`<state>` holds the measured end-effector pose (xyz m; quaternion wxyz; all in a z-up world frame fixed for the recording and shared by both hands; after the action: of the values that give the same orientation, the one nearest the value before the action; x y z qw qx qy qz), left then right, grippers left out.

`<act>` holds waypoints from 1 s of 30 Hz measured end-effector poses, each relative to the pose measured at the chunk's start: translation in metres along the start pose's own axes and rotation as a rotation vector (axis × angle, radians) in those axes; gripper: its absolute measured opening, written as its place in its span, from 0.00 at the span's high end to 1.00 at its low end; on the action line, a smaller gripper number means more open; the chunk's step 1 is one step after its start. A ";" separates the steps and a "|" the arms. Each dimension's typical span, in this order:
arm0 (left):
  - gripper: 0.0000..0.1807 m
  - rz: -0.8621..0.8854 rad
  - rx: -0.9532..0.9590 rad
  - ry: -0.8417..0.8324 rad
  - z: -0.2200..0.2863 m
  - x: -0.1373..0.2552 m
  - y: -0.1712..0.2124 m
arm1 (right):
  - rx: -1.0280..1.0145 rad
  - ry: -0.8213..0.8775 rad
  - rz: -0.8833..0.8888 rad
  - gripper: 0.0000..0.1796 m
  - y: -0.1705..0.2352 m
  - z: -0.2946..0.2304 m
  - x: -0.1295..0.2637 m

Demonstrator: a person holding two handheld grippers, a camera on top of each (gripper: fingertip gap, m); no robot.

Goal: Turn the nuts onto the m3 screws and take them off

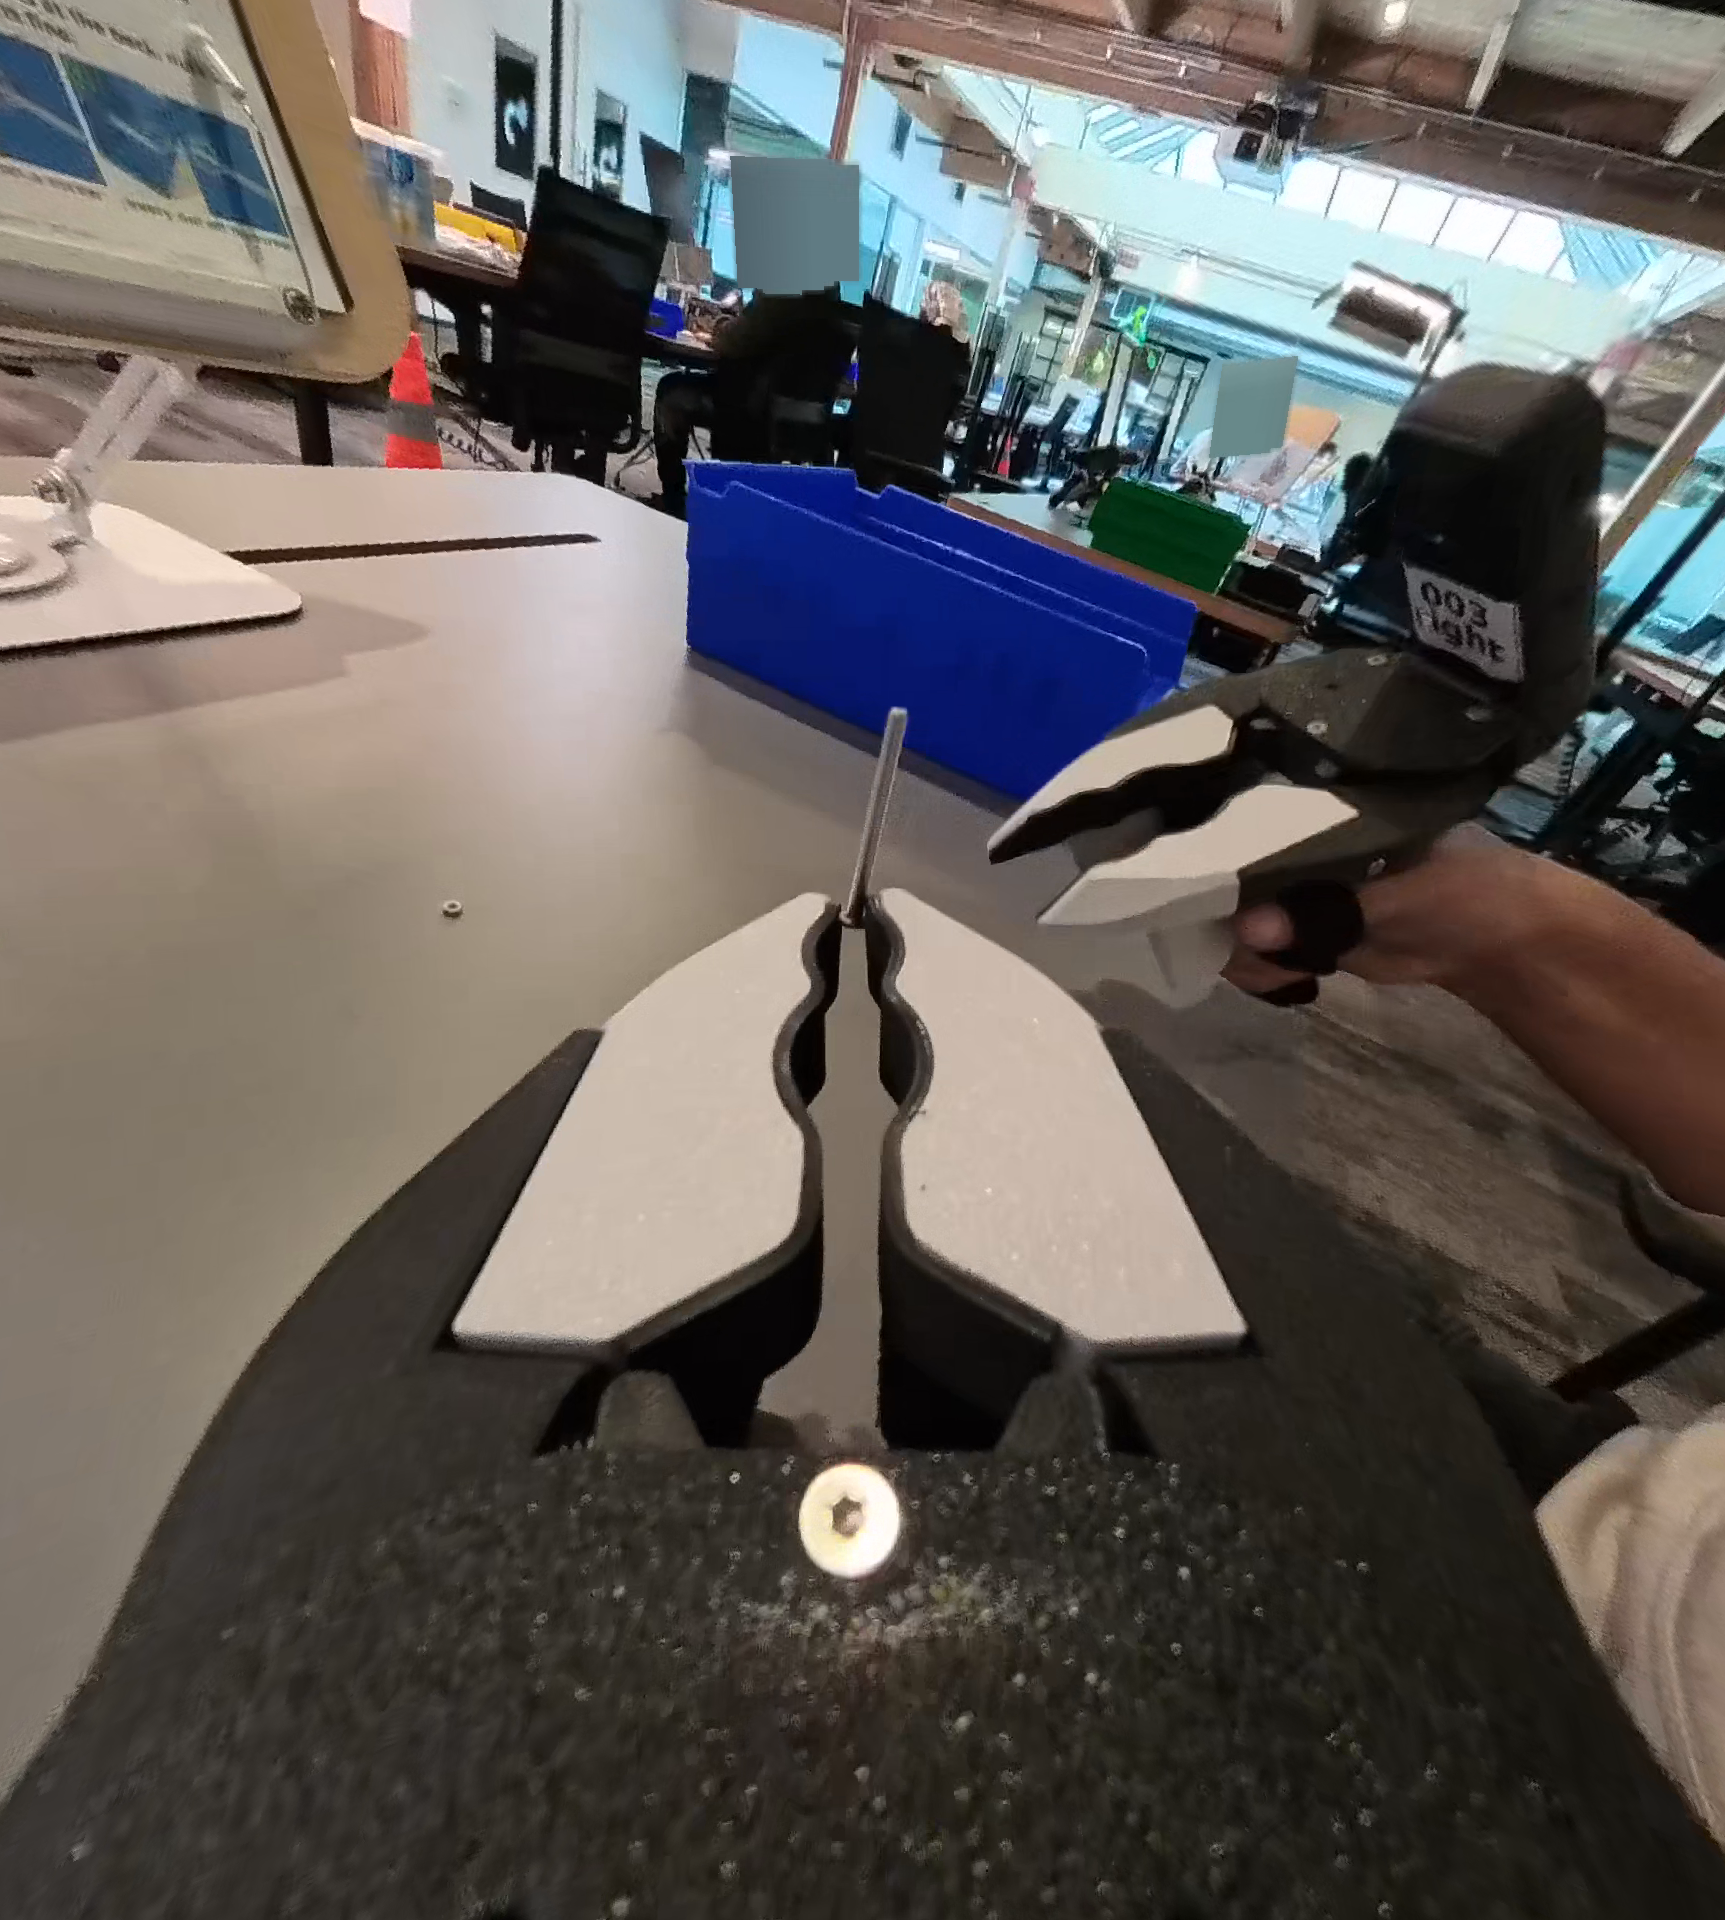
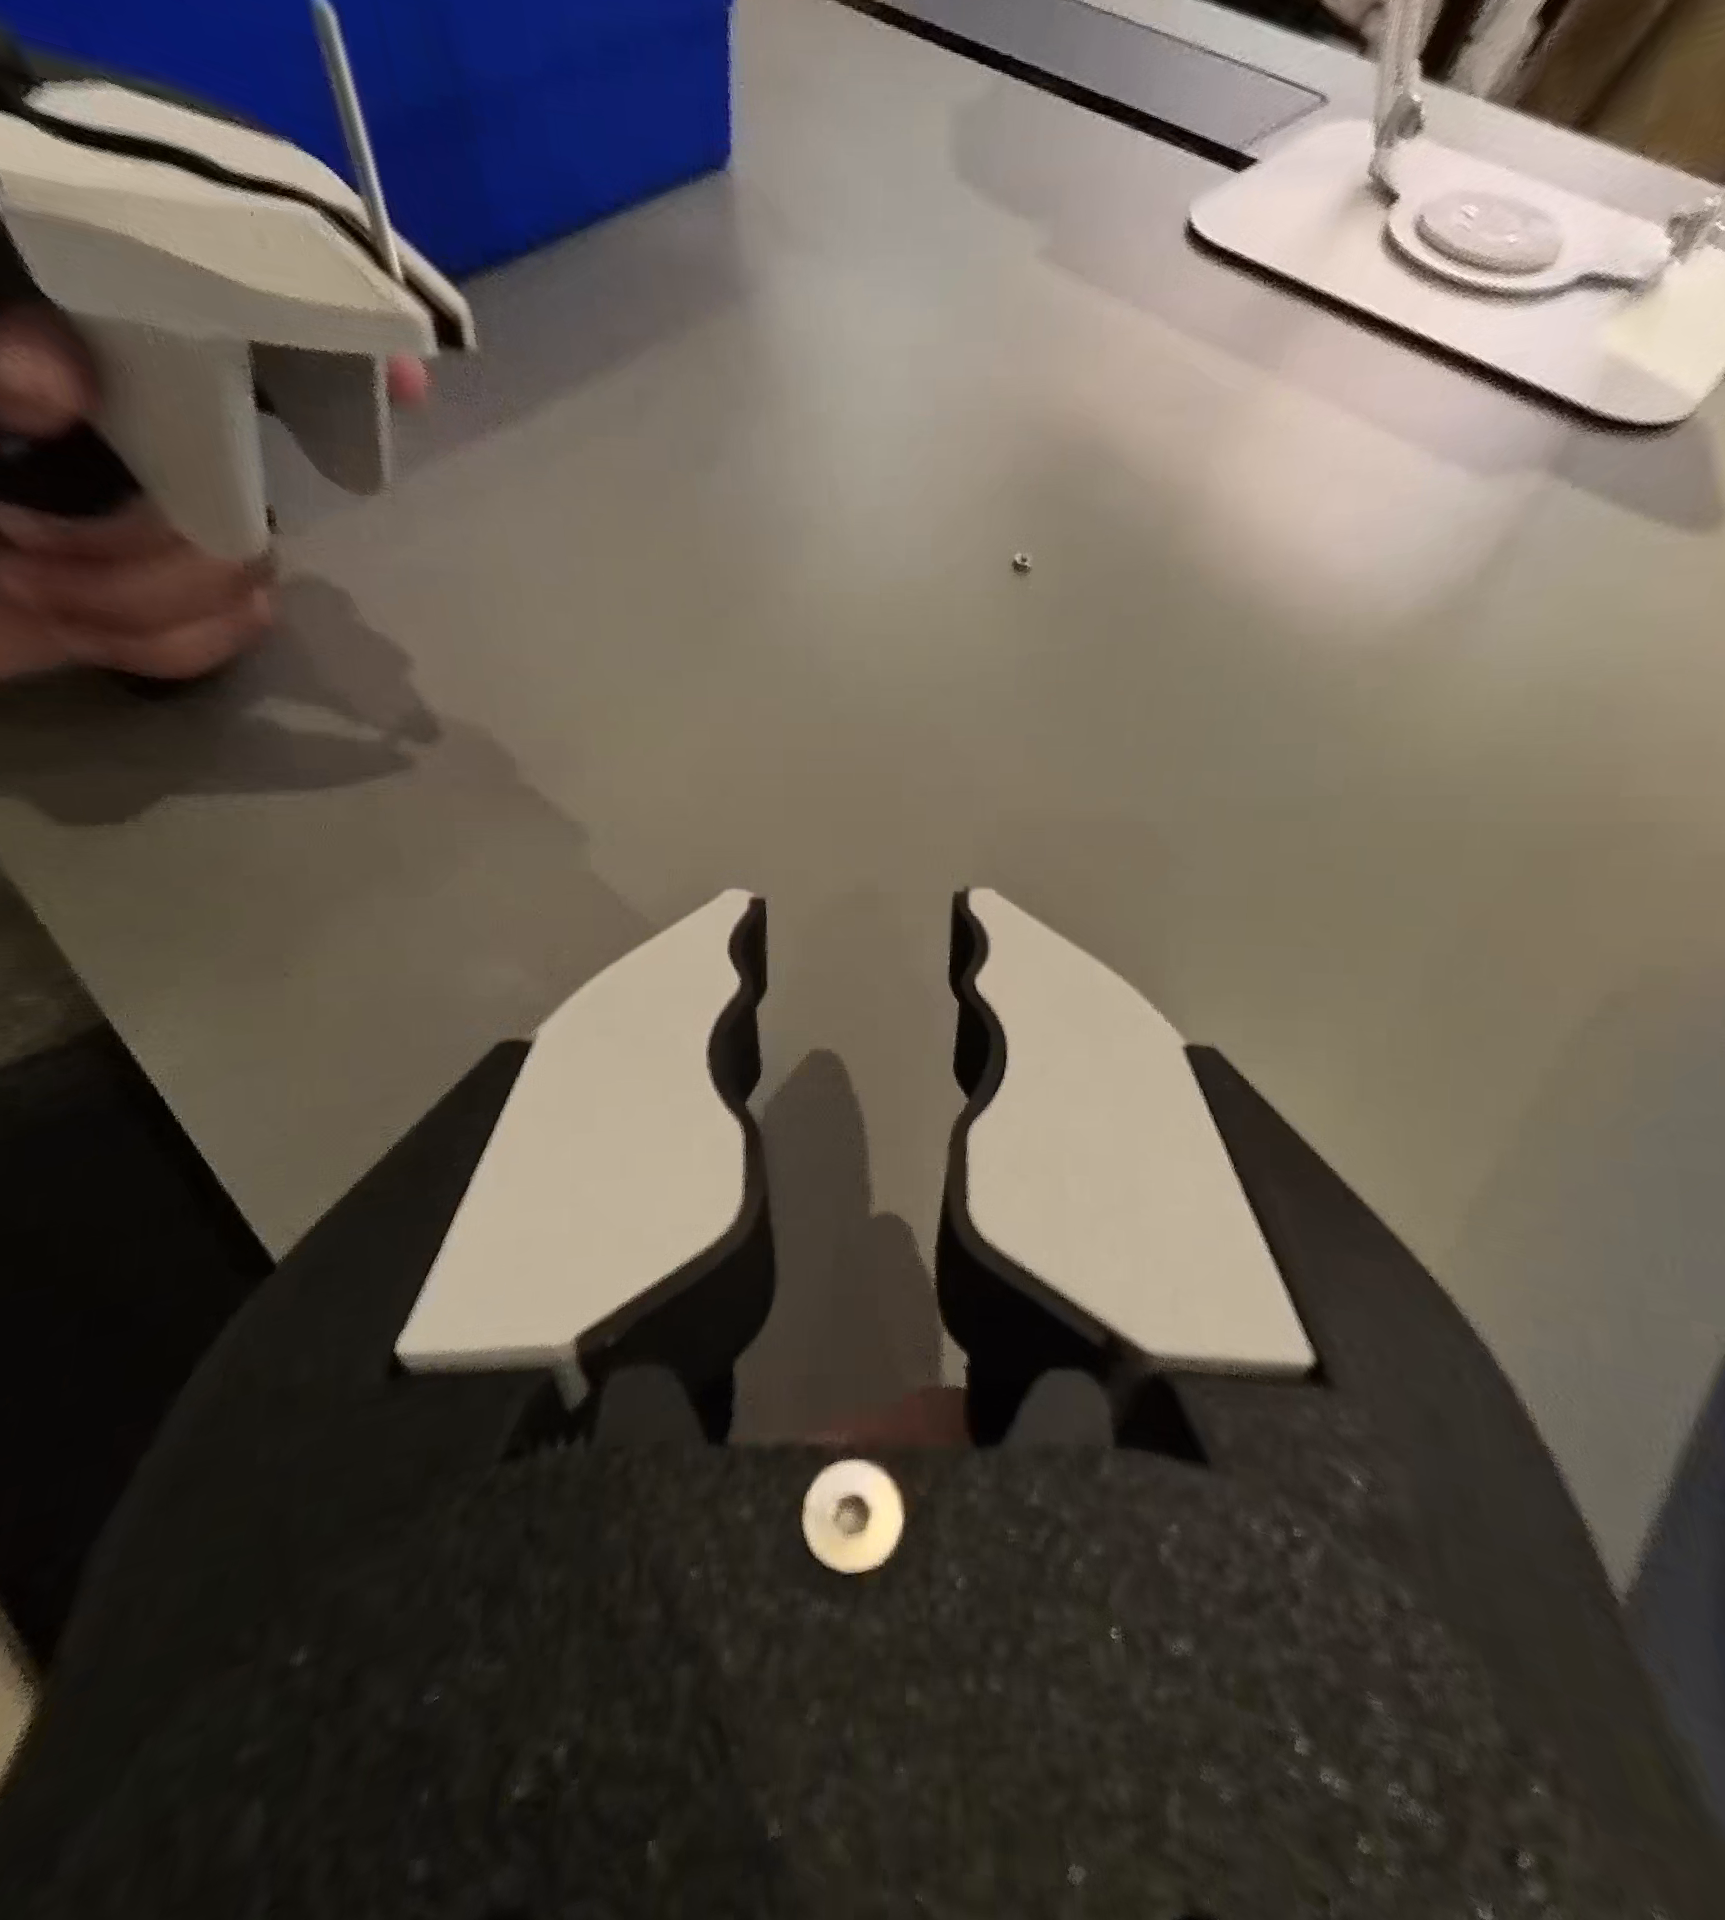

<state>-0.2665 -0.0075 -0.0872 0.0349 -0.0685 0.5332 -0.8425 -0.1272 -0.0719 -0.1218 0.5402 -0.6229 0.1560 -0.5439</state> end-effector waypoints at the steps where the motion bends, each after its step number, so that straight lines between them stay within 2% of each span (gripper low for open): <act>1: 0.98 -0.016 -0.011 -0.017 -0.002 0.000 0.001 | -0.002 0.017 -0.014 0.81 0.003 -0.001 0.001; 8: 0.98 0.000 -0.077 -0.192 -0.017 0.011 0.000 | -0.009 0.044 -0.022 0.78 0.002 0.007 -0.001; 12: 0.98 0.053 -0.102 -0.281 -0.022 0.016 -0.003 | 0.104 -0.009 -0.055 0.80 -0.016 0.025 -0.041; 15: 0.98 0.085 -0.121 -0.287 -0.020 0.019 -0.005 | 0.200 -0.062 -0.124 0.81 -0.025 0.041 -0.089; 20: 0.98 0.130 -0.139 -0.271 -0.016 0.023 -0.008 | 0.146 -0.155 -0.201 0.86 -0.028 0.057 -0.149; 30: 0.98 0.065 -0.172 -0.252 -0.013 0.015 -0.001 | 0.106 -0.231 -0.203 0.90 -0.034 0.068 -0.168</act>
<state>-0.2836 0.0023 -0.0900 0.1229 -0.1590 0.5966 -0.7770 -0.1432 0.1063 -0.1666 0.5290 -0.6645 0.0003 -0.5278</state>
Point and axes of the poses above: each gripper's, where its closed fingertips meet, x back along the fingers, y out of its underside, z = x × y across the jaws, the point moved 3 cm from there along x, back along the fingers, and after that the axes turned 10 degrees about x, right-handed, at the moved point
